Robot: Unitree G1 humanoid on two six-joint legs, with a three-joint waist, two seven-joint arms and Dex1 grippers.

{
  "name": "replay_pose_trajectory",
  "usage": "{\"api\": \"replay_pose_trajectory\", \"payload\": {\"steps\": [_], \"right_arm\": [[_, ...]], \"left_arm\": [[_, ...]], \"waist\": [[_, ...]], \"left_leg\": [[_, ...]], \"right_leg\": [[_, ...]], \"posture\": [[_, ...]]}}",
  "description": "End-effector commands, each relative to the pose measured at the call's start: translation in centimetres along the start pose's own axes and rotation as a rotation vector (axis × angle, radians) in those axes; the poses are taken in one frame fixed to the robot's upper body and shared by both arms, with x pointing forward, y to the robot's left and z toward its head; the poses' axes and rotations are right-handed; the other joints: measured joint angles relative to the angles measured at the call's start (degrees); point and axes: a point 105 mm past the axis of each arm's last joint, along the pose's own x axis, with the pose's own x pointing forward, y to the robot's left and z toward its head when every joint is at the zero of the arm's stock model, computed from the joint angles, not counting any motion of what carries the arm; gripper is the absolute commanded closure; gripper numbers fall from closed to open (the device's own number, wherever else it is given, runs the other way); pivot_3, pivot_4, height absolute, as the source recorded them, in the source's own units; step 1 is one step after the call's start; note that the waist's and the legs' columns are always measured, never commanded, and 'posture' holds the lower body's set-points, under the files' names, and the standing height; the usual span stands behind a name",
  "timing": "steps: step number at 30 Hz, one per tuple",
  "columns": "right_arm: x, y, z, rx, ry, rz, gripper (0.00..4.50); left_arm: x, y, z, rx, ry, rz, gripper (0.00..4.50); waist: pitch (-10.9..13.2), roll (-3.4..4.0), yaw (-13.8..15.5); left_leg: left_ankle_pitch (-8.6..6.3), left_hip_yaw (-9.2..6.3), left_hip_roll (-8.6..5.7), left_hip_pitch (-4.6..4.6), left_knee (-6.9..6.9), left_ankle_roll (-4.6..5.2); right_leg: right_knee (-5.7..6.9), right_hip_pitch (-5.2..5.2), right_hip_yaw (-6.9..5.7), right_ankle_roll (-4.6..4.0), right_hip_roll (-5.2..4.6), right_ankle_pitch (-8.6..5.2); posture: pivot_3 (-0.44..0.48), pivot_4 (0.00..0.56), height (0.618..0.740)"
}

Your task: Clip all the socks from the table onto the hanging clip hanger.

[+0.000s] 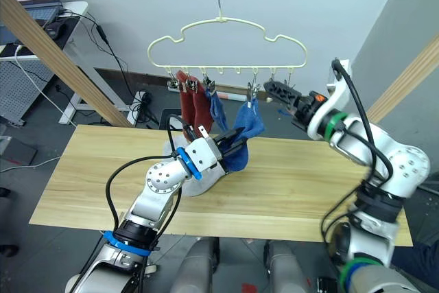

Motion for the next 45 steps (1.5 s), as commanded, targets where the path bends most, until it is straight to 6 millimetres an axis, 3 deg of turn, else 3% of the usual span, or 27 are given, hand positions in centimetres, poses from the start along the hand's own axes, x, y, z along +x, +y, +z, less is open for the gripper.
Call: {"api": "replay_pose_trajectory", "payload": {"steps": [1, 6, 9, 11, 15, 19, 36, 45], "right_arm": [[-0.5, 1.3, -1.8, -0.202, 0.030, 0.007, 0.08], [0.4, 1.2, -3.2, -0.402, -0.051, -0.112, 0.08], [0.8, 1.1, -2.9, -0.520, -0.152, -0.178, 0.70], [1.2, 1.3, -2.5, -0.608, -0.224, -0.226, 1.33], [1.7, 1.4, -1.9, -0.625, -0.344, -0.285, 1.33], [2.8, 1.8, -1.5, -0.654, -0.410, -0.299, 2.20], [6.9, 1.1, -0.3, -0.627, -0.478, -0.346, 2.20], [7.4, 0.0, 0.7, -0.617, -0.488, -0.395, 2.20]], "left_arm": [[-0.6, -0.7, -0.3, -0.145, 0.027, -0.056, 2.43], [-3.6, 0.9, -0.8, -0.312, 0.103, -0.043, 0.86], [-5.1, 1.8, 0.1, -0.352, 0.120, -0.065, 0.00], [-5.7, 2.5, 1.2, -0.380, 0.109, -0.070, 0.00], [-6.0, 3.4, 2.9, -0.375, 0.092, -0.067, 0.00], [-5.7, 4.8, 4.6, -0.371, 0.054, -0.026, 0.00], [-4.9, 5.4, 7.0, -0.366, -0.007, 0.004, 0.00], [-5.0, 5.1, 7.1, -0.355, -0.003, 0.003, 0.00]], "waist": [[0.0, 0.00, -0.5], [0.0, 0.00, -2.2], [0.0, 0.01, -2.4], [0.0, 0.01, -2.4], [0.0, 0.01, -2.3], [0.0, 0.01, -1.7], [0.0, 0.01, -0.2], [0.0, 0.01, 0.6]], "left_leg": [[0.00, 0.01, 0.01, -0.05, 0.01, 0.00], [0.04, -0.01, 0.11, -0.08, 0.02, 0.03], [0.12, -0.10, 0.17, -0.08, 0.01, 0.13], [0.14, -0.05, 0.16, -0.08, 0.02, 0.13], [0.14, -0.01, 0.11, -0.10, 0.04, 0.11], [0.15, -0.01, 0.08, -0.15, 0.04, 0.11], [0.16, -0.01, 0.08, -0.13, 0.06, 0.08], [0.16, 0.00, 0.08, -0.13, 0.05, 0.08]], "right_leg": [[0.07, -0.10, 0.02, 0.00, 0.02, 0.00], [0.30, -0.35, 0.08, 0.00, 0.15, 0.00], [0.33, -0.37, 0.00, 0.01, 0.23, 0.00], [0.33, -0.38, 0.05, 0.01, 0.22, 0.00], [0.27, -0.37, 0.12, 0.02, 0.18, 0.01], [0.25, -0.38, 0.10, 0.03, 0.16, 0.01], [0.32, -0.38, 0.09, 0.02, 0.14, 0.02], [0.32, -0.38, 0.08, 0.01, 0.14, 0.03]], "posture": [[0.070, 0.287, 0.740], [0.070, 0.288, 0.740], [0.077, 0.293, 0.740], [0.084, 0.294, 0.740], [0.084, 0.294, 0.740], [0.106, 0.297, 0.740], [0.153, 0.301, 0.740], [0.163, 0.303, 0.740]]}}
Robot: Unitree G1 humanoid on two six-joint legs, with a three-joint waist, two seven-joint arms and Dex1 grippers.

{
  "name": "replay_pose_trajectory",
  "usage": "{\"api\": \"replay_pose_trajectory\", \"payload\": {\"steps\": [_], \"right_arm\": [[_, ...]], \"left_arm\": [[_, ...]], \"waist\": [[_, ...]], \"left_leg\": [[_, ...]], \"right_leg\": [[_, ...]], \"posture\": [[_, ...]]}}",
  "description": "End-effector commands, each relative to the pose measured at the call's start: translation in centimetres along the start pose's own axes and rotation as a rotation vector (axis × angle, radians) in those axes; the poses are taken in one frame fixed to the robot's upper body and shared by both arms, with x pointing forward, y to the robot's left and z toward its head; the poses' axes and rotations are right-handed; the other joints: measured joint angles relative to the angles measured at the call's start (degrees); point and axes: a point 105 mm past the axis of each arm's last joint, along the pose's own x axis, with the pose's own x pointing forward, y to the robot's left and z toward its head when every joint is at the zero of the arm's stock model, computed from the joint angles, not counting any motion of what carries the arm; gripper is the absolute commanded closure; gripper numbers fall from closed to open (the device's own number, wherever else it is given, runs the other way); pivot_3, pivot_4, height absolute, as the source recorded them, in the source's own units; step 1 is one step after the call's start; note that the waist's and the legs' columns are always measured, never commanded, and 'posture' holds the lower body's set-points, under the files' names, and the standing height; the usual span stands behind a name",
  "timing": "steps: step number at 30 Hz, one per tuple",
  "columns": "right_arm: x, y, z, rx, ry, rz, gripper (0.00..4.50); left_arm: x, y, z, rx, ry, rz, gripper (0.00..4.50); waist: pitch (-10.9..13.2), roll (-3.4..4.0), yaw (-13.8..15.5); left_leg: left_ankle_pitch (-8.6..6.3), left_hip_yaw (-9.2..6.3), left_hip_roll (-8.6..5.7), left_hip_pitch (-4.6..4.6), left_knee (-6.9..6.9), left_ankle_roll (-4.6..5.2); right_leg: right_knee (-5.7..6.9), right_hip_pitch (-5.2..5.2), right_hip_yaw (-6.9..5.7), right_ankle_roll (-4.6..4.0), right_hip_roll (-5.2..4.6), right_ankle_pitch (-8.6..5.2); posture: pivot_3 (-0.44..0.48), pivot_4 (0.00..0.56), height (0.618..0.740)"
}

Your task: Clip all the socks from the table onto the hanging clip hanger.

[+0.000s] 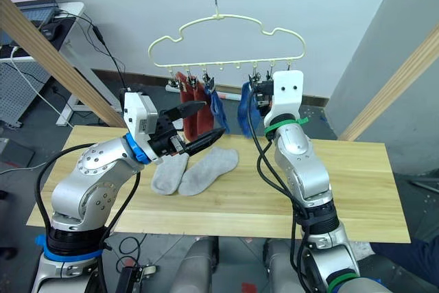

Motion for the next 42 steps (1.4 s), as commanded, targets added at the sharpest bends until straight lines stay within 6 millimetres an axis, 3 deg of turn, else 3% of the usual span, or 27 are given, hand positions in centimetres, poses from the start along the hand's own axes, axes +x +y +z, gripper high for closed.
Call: {"api": "replay_pose_trajectory", "payload": {"steps": [1, 17, 30, 36, 38, 42], "right_arm": [[0.2, 0.0, 1.9, 0.010, -0.080, 0.000, 2.20], [1.3, 1.6, 2.7, 0.044, -0.115, 0.033, 2.20], [1.5, 1.7, 2.6, 0.043, -0.116, 0.040, 2.20], [1.6, 1.5, 2.8, 0.051, -0.117, 0.032, 4.09], [1.6, 1.5, 2.8, 0.050, -0.117, 0.030, 4.45], [1.6, 1.3, 2.8, 0.055, -0.118, 0.025, 4.48]], "left_arm": [[-0.1, -0.6, 1.2, 0.041, -0.040, -0.011, 0.00], [0.0, -1.0, 1.9, -0.001, -0.077, -0.027, 0.00], [0.1, -1.2, 2.1, 0.000, -0.093, -0.031, 0.00], [0.1, -1.3, 2.1, -0.003, -0.094, -0.035, 0.00], [0.1, -1.4, 2.1, -0.002, -0.093, -0.036, 0.00], [0.1, -1.4, 2.1, 0.001, -0.093, -0.038, 0.00]], "waist": [[0.0, 0.00, 0.0], [0.0, 0.00, 0.1], [0.0, 0.00, 0.1], [0.0, 0.01, 0.1], [0.0, 0.00, 0.1], [0.0, 0.01, 0.1]], "left_leg": [[0.00, 0.00, 0.00, 0.00, 0.00, 0.00], [0.00, -0.01, 0.00, 0.01, 0.00, 0.00], [0.00, -0.01, 0.00, 0.01, 0.01, 0.00], [0.01, -0.01, 0.00, 0.01, 0.01, -0.01], [0.01, -0.01, 0.00, 0.01, 0.02, -0.01], [0.01, -0.01, 0.00, 0.01, 0.02, -0.01]], "right_leg": [[0.00, 0.00, 0.00, 0.00, 0.00, 0.00], [0.03, 0.01, -0.02, -0.22, -0.01, 0.13], [0.04, 0.01, -0.02, -0.26, -0.01, 0.16], [0.04, 0.01, -0.02, -0.28, -0.01, 0.17], [0.05, 0.02, -0.02, -0.29, -0.01, 0.17], [0.05, 0.02, -0.03, -0.29, -0.01, 0.17]], "posture": [[0.163, 0.303, 0.740], [0.167, 0.301, 0.740], [0.173, 0.296, 0.740], [0.174, 0.293, 0.740], [0.174, 0.293, 0.740], [0.173, 0.292, 0.740]]}}
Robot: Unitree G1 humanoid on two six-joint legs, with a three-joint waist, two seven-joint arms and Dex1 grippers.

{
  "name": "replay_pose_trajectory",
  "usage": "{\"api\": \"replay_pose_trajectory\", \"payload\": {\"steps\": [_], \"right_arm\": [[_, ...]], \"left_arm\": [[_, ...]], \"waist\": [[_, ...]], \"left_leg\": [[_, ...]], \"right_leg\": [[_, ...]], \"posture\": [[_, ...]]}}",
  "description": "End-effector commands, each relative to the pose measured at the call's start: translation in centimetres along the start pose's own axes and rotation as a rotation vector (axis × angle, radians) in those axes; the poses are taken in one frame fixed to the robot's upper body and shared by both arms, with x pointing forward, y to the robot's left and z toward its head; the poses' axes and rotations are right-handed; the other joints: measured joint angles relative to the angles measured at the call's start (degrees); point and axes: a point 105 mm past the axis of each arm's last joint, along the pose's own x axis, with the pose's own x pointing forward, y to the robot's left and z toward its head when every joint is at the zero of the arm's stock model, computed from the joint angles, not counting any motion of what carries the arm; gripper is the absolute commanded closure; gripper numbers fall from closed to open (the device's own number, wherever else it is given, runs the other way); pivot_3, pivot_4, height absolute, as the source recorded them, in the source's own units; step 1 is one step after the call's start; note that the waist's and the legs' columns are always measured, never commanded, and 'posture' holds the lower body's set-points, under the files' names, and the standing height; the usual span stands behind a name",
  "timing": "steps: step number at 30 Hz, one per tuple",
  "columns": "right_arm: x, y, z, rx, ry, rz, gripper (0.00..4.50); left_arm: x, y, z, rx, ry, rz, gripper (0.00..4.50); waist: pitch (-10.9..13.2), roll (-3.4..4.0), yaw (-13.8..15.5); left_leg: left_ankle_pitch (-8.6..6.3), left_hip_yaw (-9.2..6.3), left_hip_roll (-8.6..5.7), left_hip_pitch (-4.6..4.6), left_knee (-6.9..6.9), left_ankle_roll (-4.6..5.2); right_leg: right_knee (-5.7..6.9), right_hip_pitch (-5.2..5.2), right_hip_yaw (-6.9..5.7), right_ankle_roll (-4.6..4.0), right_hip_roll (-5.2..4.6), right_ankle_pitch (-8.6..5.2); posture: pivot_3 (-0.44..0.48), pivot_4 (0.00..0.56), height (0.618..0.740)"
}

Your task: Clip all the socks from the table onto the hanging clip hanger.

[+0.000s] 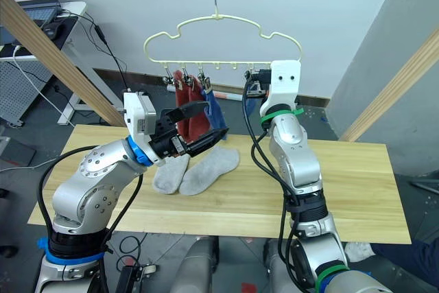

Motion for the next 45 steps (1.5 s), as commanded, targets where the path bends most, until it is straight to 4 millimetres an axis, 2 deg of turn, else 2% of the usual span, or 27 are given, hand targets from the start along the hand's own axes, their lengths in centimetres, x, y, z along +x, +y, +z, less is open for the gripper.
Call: {"api": "replay_pose_trajectory", "payload": {"steps": [1, 3, 5, 9, 12, 13, 17, 19, 24, 28, 30, 33, 37, 41, 45], "right_arm": [[0.1, 0.2, 1.9, 0.001, -0.071, 0.004, 4.48], [0.0, 0.0, 1.8, 0.001, -0.062, 0.005, 4.48], [-0.1, -0.3, 1.7, 0.001, -0.046, 0.017, 4.48], [-0.5, -0.5, 0.9, 0.048, 0.053, 0.117, 4.48], [-1.6, -1.9, -0.1, 0.108, 0.157, 0.156, 4.48], [-1.9, -2.1, -0.2, 0.119, 0.177, 0.157, 4.48], [-2.7, -3.3, -0.6, 0.094, 0.221, 0.139, 4.48], [-2.9, -3.5, -0.6, 0.091, 0.226, 0.128, 4.48], [-3.1, -3.4, -0.5, 0.105, 0.231, 0.108, 4.48], [-3.1, -3.3, -0.5, 0.106, 0.234, 0.103, 4.48], [-3.1, -3.5, -0.5, 0.101, 0.239, 0.096, 4.48], [-3.1, -3.9, -0.6, 0.094, 0.243, 0.086, 4.50], [-3.3, -4.2, -0.7, 0.088, 0.250, 0.075, 4.50], [-3.3, -4.6, -0.8, 0.087, 0.259, 0.067, 4.50], [-3.2, -5.4, -0.8, 0.140, 0.269, 0.036, 4.50]], "left_arm": [[0.0, -0.6, 1.4, 0.049, -0.046, -0.020, 0.00], [0.0, -0.5, 1.1, 0.052, -0.029, -0.013, 0.00], [0.0, -0.4, -0.3, 0.069, 0.036, -0.001, 0.00], [-0.5, 0.0, -5.0, 0.099, 0.219, 0.036, 0.00], [-0.3, 1.6, -10.7, 0.063, 0.405, 0.134, 0.00], [-0.2, 1.7, -11.7, 0.062, 0.440, 0.142, 0.00], [0.4, 4.0, -14.2, 0.130, 0.539, 0.216, 0.00], [0.6, 4.3, -15.1, 0.136, 0.565, 0.217, 0.00], [0.5, 3.5, -18.5, 0.092, 0.699, 0.136, 0.00], [-0.4, 2.4, -20.2, 0.044, 0.781, 0.068, 0.00], [-1.0, 2.1, -20.9, 0.077, 0.825, 0.034, 0.00], [-1.7, 1.8, -21.5, 0.155, 0.856, -0.019, 0.58], [-2.0, 1.4, -21.7, 0.184, 0.858, -0.056, 1.68], [-1.7, 0.8, -21.5, 0.165, 0.824, -0.057, 2.82], [-0.3, 0.1, -20.4, 0.071, 0.729, -0.032, 3.96]], "waist": [[0.0, 0.00, 0.0], [0.0, 0.00, 0.0], [0.0, 0.00, 0.0], [0.0, 0.01, 0.0], [0.0, 0.03, 0.5], [0.0, 0.02, 0.6], [0.0, 0.01, 0.6], [0.0, 0.00, 0.5], [0.0, 0.00, 0.2], [0.0, 0.00, 0.2], [0.0, 0.00, 0.1], [0.0, 0.01, 0.1], [0.0, 0.01, 0.1], [0.0, 0.01, 0.1], [0.0, 0.01, 0.2]], "left_leg": [[0.00, 0.00, 0.00, 0.00, 0.00, 0.00], [0.00, 0.00, 0.00, 0.00, 0.00, 0.00], [0.00, 0.00, 0.00, 0.00, 0.01, 0.00], [0.00, 0.03, -0.01, 0.07, 0.00, -0.01], [0.00, 0.00, -0.01, 0.11, 0.01, 0.00], [0.01, -0.02, -0.03, 0.16, 0.03, 0.01], [0.02, 0.00, -0.04, 0.16, 0.08, 0.03], [0.03, 0.00, -0.04, 0.16, 0.10, 0.04], [0.02, 0.01, -0.06, 0.15, 0.09, 0.04], [0.02, -0.05, -0.06, 0.14, 0.10, 0.04], [0.02, -0.03, -0.06, 0.21, 0.10, 0.04], [0.02, -0.03, -0.06, 0.57, 0.09, 0.04], [0.02, -0.03, -0.07, 0.83, 0.05, 0.05], [0.02, -0.04, -0.08, 0.84, 0.06, 0.05], [0.02, -0.06, -0.11, 0.83, 0.06, 0.05]], "right_leg": [[0.00, 0.00, 0.00, 0.00, 0.00, 0.00], [0.00, 0.00, 0.00, 0.00, 0.00, 0.00], [0.00, 0.01, 0.00, 0.00, 0.00, 0.00], [0.00, 0.06, 0.03, -0.01, -0.01, 0.00], [0.04, 0.10, 0.00, -0.01, -0.01, 0.00], [0.04, 0.17, -0.04, 0.00, -0.01, 0.00], [0.03, 0.20, 0.00, 0.13, -0.01, -0.04], [0.03, 0.20, 0.00, 0.14, 0.00, -0.03], [0.00, 0.22, 0.02, 0.09, -0.01, 0.00], [0.02, 0.24, -0.04, 0.02, -0.03, 0.04], [0.03, 0.33, -0.02, 0.13, -0.03, -0.02], [-0.02, 0.71, -0.01, 0.26, -0.03, -0.10], [-0.07, 0.97, -0.01, 0.26, -0.06, -0.13], [-0.07, 0.99, 0.00, 0.26, -0.07, -0.13], [-0.08, 1.01, -0.02, 0.27, -0.10, -0.14]], "posture": [[0.171, 0.291, 0.740], [0.168, 0.289, 0.740], [0.168, 0.289, 0.740], [0.151, 0.291, 0.740], [0.137, 0.294, 0.740], [0.124, 0.297, 0.740], [0.109, 0.304, 0.740], [0.101, 0.308, 0.740], [0.088, 0.317, 0.740], [0.082, 0.323, 0.740], [0.081, 0.325, 0.740], [0.079, 0.328, 0.740], [0.075, 0.329, 0.740], [0.078, 0.330, 0.740], [0.080, 0.330, 0.740]]}}
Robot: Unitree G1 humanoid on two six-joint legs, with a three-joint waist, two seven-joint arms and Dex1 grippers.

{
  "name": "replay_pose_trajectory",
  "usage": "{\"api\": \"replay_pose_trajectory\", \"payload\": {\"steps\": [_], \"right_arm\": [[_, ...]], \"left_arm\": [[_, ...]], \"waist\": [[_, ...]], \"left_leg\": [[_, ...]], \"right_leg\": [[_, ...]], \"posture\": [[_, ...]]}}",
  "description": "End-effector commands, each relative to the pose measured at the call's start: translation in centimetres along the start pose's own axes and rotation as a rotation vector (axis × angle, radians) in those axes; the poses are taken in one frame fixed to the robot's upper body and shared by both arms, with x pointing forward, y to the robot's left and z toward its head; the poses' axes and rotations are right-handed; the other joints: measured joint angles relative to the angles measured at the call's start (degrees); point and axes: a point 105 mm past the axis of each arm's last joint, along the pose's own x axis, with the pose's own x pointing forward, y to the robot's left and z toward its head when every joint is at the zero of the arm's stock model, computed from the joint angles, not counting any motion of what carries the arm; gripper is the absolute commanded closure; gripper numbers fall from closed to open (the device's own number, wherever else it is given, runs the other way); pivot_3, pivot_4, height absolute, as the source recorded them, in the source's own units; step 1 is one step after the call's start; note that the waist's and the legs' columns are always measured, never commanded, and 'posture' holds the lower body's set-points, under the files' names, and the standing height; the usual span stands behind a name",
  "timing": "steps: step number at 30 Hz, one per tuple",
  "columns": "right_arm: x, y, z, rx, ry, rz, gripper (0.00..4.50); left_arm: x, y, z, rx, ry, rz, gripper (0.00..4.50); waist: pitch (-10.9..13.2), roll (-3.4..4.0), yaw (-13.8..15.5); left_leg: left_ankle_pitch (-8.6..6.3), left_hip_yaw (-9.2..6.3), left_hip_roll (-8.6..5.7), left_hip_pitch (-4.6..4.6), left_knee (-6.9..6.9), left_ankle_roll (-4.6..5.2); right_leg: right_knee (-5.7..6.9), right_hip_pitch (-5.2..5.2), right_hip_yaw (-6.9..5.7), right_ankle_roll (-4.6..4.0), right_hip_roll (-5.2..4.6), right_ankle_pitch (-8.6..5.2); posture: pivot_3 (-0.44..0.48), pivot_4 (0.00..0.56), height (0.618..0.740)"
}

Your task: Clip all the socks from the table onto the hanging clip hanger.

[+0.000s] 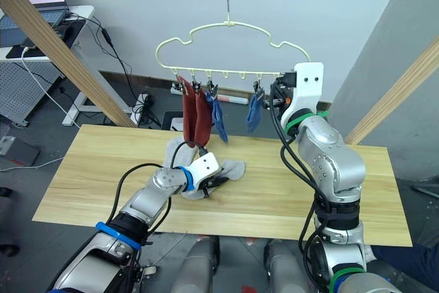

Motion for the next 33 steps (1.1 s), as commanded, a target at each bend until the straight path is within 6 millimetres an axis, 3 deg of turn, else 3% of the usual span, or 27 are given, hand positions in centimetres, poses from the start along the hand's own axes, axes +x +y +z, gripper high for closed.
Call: {"api": "replay_pose_trajectory", "payload": {"steps": [1, 2, 4, 9, 13, 20, 33], "right_arm": [[-0.3, -2.3, -0.9, 0.074, 0.050, -0.080, 4.50], [-0.4, -2.5, -0.9, 0.096, 0.055, -0.084, 4.50], [-0.5, -2.9, -0.9, 0.152, 0.070, -0.087, 4.50], [-0.8, -3.6, -0.5, 0.329, 0.116, -0.080, 4.50], [-0.9, -3.8, -0.2, 0.429, 0.167, -0.054, 4.50], [-1.0, -2.9, 0.7, 0.547, 0.231, 0.008, 4.50], [-1.4, -1.5, 0.9, 0.568, 0.259, 0.041, 4.50]], "left_arm": [[0.3, -1.4, 0.5, -0.082, -0.041, -0.039, 4.24], [0.2, -1.5, 0.8, -0.095, -0.059, -0.047, 4.49], [-0.1, -2.1, 2.1, -0.132, -0.127, -0.076, 4.49], [-2.8, -2.6, 7.4, -0.306, -0.452, -0.109, 4.49], [-5.0, -3.1, 9.9, -0.384, -0.615, -0.110, 4.49], [-6.0, -3.3, 12.3, -0.450, -0.718, -0.058, 4.49], [-4.6, -2.1, 14.1, -0.520, -0.738, -0.062, 4.49]], "waist": [[0.0, 0.00, 0.0], [0.0, 0.00, 0.0], [0.0, -0.01, 0.0], [0.0, -0.01, 0.1], [0.0, 0.00, 0.0], [0.0, 0.01, 0.0], [0.1, 0.03, -0.1]], "left_leg": [[0.00, 0.00, -0.01, 0.00, 0.00, 0.00], [0.00, 0.02, -0.02, 0.00, 0.00, 0.00], [0.00, 0.01, -0.03, -0.02, 0.00, 0.00], [0.00, -0.05, -0.01, -0.09, -0.01, 0.00], [0.00, 0.03, -0.02, -0.08, 0.00, 0.01], [0.00, 0.01, -0.05, -0.11, -0.01, 0.02], [-0.02, 0.03, -0.05, -0.17, -0.11, 0.03]], "right_leg": [[0.00, 0.01, 0.00, 0.00, -0.01, 0.00], [-0.01, 0.01, 0.02, 0.00, -0.02, 0.00], [-0.02, 0.00, 0.00, 0.00, -0.03, 0.00], [-0.03, -0.01, -0.08, -0.01, -0.09, -0.01], [-0.05, 0.03, -0.09, -0.01, -0.15, -0.01], [-0.11, 0.03, -0.12, 0.00, -0.17, -0.02], [-0.27, -0.01, -0.10, 0.02, -0.11, -0.04]], "posture": [[0.082, 0.330, 0.740], [0.082, 0.330, 0.740], [0.082, 0.330, 0.740], [0.079, 0.331, 0.740], [0.079, 0.331, 0.740], [0.093, 0.337, 0.740], [0.084, 0.331, 0.740]]}}
